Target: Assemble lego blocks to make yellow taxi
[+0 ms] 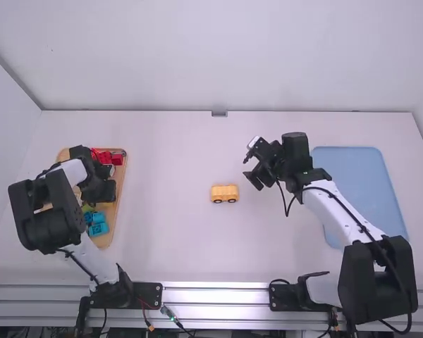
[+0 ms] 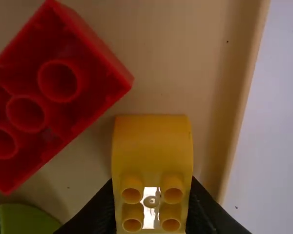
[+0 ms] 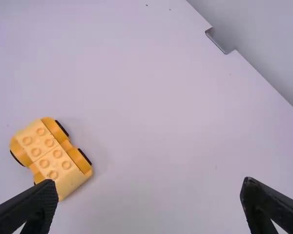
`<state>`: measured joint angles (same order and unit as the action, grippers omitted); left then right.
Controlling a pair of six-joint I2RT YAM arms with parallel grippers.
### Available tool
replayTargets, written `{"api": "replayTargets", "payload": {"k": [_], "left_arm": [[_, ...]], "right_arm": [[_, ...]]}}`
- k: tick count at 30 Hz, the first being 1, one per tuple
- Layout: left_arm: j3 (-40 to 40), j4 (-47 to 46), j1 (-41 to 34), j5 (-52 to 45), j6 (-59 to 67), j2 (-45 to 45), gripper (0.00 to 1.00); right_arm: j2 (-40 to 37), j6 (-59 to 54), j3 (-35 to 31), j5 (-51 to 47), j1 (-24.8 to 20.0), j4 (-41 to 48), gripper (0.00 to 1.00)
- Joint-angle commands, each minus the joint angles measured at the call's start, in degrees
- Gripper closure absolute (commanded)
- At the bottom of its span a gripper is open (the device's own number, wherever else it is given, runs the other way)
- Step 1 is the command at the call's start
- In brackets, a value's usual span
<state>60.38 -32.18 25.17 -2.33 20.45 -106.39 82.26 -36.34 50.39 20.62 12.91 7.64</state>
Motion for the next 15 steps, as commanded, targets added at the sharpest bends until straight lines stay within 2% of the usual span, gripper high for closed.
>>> {"api": "replayTargets", "payload": {"k": [1, 7, 12, 15], "left_arm": [[-0.7, -0.1, -0.1, 0.4, -0.5, 0.4, 0.7], [1.1, -1.3, -0.1, 0.4, -0.5, 1.3, 0.82], [3.3, -2.7, -1.0, -0.5, -0.4, 4.5, 0.8], [3.8, -2.6, -3.8, -5.0, 4.5, 7.4, 0.8]], "right_arm": [[-0.9, 0.5, 0.7, 0.3, -0.1, 0.1, 0.01], [-0.9, 0.5, 0.7, 0.3, -0.1, 0.1, 0.01], [-0.9, 0.5, 0.7, 0.3, -0.1, 0.1, 0.01], [-0.9, 0.6, 0.7, 0.3, -0.1, 0.1, 0.01]]}}
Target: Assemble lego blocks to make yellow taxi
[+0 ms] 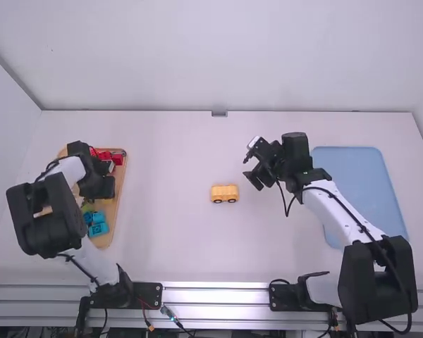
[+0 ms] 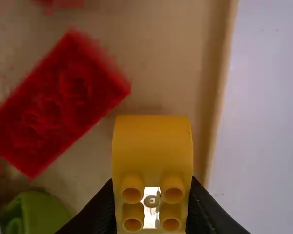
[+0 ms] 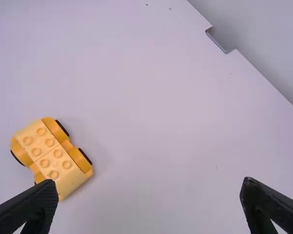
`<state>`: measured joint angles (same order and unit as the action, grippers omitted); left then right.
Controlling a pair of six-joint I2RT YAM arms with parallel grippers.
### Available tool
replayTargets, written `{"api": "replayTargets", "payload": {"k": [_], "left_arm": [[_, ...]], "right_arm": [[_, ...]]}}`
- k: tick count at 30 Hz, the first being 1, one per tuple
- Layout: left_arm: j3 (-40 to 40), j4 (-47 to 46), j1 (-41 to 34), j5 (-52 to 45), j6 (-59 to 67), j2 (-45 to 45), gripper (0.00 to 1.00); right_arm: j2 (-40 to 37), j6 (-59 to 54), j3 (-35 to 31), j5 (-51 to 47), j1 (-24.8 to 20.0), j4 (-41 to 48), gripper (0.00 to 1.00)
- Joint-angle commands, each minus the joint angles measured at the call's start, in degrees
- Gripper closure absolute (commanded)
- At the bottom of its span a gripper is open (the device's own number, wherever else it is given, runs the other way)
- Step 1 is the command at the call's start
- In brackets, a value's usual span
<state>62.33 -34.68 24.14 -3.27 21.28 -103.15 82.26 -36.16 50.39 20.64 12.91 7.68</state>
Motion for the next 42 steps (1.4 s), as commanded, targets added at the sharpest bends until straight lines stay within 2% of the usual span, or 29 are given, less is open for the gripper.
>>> {"api": "replayTargets", "payload": {"k": [1, 4, 6, 7, 12, 15, 21, 28, 29, 38, 40, 42], "left_arm": [[1.8, 0.0, -3.4, -4.7, 4.5, 4.5, 0.82], [1.8, 1.1, -8.7, -7.3, 10.0, 4.9, 0.85], [1.8, 0.5, -12.9, -8.2, 13.6, 4.9, 0.83], [1.8, 0.6, -14.8, -8.0, 14.8, 4.8, 0.86], [1.8, 1.7, -25.8, -7.7, 21.7, 4.7, 0.83], [1.8, 2.4, -34.2, -4.5, 27.3, 4.7, 0.87], [1.8, 3.6, -43.1, -0.3, 35.9, 2.6, 0.91], [1.7, 1.6, -44.5, 0.4, 42.1, -0.9, 0.92], [1.7, 1.8, -44.2, 0.2, 43.2, -1.5, 0.96], [1.8, 4.5, -44.1, 0.9, 43.7, -5.7, 0.98], [1.7, 4.5, -44.1, 0.7, 43.7, -5.8, 0.98], [1.7, 4.5, -44.1, -0.9, 44.8, -5.8, 0.87]], "right_arm": [[-0.9, 0.4, 0.7, 0.3, -0.1, 0.1, 0.01], [-0.9, 0.4, 0.7, 0.3, -0.1, 0.3, 0.01], [-0.9, 0.4, 0.7, 0.3, -0.1, 0.3, 0.01], [-0.9, 0.4, 0.7, 0.3, -0.1, 0.5, 0.01], [-0.9, 0.4, 0.7, 0.3, -0.1, 1.4, 0.01], [-0.9, 0.3, 0.7, 0.3, -0.1, 2.2, 0.01], [-0.9, 0.2, 0.7, 0.3, -0.1, 3.5, 0.01], [-0.9, 0.2, 0.7, 0.3, -0.1, 3.7, 0.01], [-0.9, 0.2, 0.7, 0.3, -0.1, 3.7, 0.01], [-0.9, 0.3, 0.7, 0.3, -0.1, 4.3, 0.01], [-0.9, 0.4, 0.7, 0.3, -0.1, 4.5, 0.01], [-0.9, 0.3, 0.7, 0.3, -0.1, 4.7, 0.01]]}}
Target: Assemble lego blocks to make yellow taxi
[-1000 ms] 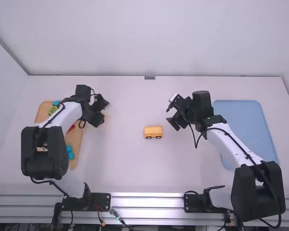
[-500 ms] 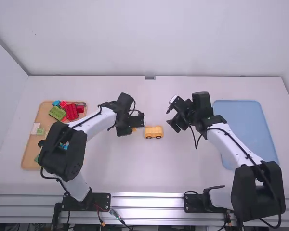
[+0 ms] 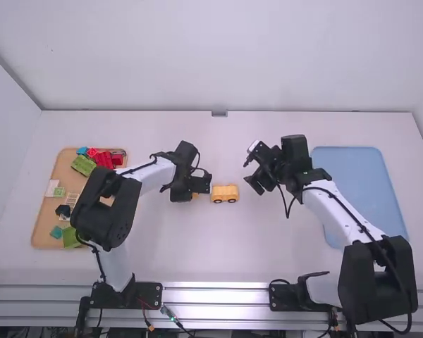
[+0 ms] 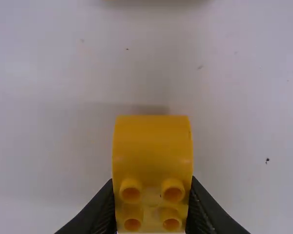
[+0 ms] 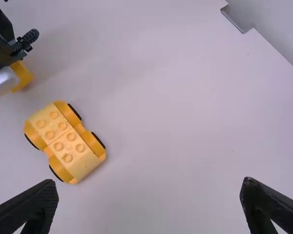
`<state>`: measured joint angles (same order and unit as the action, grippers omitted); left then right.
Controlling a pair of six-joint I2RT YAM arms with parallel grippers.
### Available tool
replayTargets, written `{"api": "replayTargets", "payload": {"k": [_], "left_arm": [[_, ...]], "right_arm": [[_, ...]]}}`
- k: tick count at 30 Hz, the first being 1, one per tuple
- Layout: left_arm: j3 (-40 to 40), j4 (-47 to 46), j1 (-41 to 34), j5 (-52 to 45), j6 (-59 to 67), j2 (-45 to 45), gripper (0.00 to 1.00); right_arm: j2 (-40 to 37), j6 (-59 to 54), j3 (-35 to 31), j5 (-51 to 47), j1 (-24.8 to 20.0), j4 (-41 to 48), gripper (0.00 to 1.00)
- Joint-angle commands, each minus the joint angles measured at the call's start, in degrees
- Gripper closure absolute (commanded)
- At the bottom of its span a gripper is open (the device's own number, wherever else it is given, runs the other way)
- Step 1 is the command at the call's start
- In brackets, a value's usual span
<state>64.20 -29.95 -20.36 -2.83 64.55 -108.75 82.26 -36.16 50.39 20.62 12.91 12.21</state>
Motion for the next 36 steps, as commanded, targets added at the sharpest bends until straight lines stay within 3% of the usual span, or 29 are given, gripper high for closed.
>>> {"api": "replayTargets", "payload": {"k": [1, 4, 7, 8, 9, 10, 26, 32, 36], "left_arm": [[-0.2, -0.5, 0.4, -2.5, 2.1, -0.2, 0.84], [-0.2, -1.2, 0.5, -3.8, 3.4, -0.2, 0.81], [-0.2, -1.2, 0.4, -3.8, 3.3, -0.2, 0.67], [-0.2, -1.2, 0.5, -3.8, 3.2, -0.2, 0.52], [-0.2, -1.3, 0.5, -3.7, 3.2, -0.2, 0.46], [-0.1, -1.5, 0.3, -3.5, 3.2, -0.2, 0.01], [0.3, -3.1, 0.3, 1.7, -0.4, 0.2, 0.01], [0.3, -5.3, 4.9, -13.8, 13.5, 3.1, 0.01], [-1.0, -4.3, 12.2, -32.6, 21.8, 3.3, 0.01]], "right_arm": [[-0.9, 0.3, 0.7, 0.3, -0.1, 0.2, 0.01], [-0.9, 0.4, 0.7, 0.3, -0.1, 0.3, 0.01], [-0.9, 0.3, 0.7, 0.3, -0.1, 0.6, 0.01], [-0.9, 0.4, 0.7, 0.3, -0.1, 0.7, 0.01], [-0.9, 0.4, 0.7, 0.3, -0.1, 0.7, 0.01], [-0.9, 0.4, 0.7, 0.3, -0.1, 0.9, 0.01], [-0.9, -0.1, 0.7, 0.5, -0.1, 0.4, 0.01], [-0.9, -0.1, 0.7, 0.5, -0.1, 0.1, 0.01], [-0.9, -2.1, 0.5, 3.3, -0.1, 0.4, 0.01]]}}
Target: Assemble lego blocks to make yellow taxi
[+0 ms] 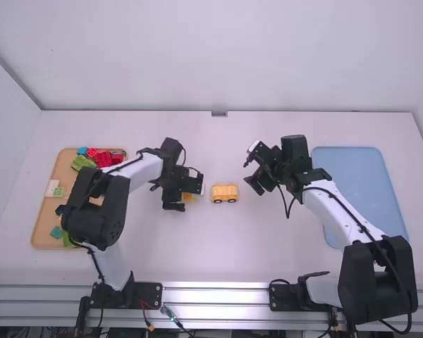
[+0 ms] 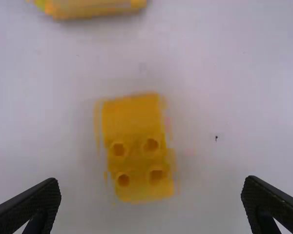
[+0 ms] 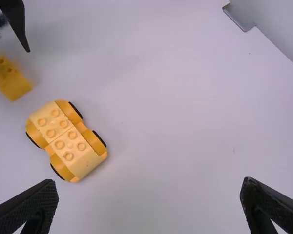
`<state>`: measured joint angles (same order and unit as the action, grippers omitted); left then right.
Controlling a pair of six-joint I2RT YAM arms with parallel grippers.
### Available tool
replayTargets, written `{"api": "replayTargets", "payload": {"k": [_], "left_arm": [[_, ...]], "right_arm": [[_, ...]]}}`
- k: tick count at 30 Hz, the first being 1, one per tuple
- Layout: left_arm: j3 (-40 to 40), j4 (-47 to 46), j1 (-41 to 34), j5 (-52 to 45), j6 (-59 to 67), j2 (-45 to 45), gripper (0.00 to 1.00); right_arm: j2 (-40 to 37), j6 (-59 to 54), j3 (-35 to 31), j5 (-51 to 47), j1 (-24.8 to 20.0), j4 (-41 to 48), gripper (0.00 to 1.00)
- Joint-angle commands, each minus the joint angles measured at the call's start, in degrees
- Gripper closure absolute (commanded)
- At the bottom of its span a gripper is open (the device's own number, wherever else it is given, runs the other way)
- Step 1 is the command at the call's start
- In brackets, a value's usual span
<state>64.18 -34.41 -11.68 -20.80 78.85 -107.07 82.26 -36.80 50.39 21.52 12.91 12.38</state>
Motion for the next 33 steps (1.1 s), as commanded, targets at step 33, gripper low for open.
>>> {"api": "replayTargets", "payload": {"k": [33], "left_arm": [[-15.2, 29.2, 11.7, -35.0, -2.4, -7.6, 0.01]], "right_arm": [[18.9, -19.2, -5.4, 38.9, -5.6, -13.7, 0.01]]}}
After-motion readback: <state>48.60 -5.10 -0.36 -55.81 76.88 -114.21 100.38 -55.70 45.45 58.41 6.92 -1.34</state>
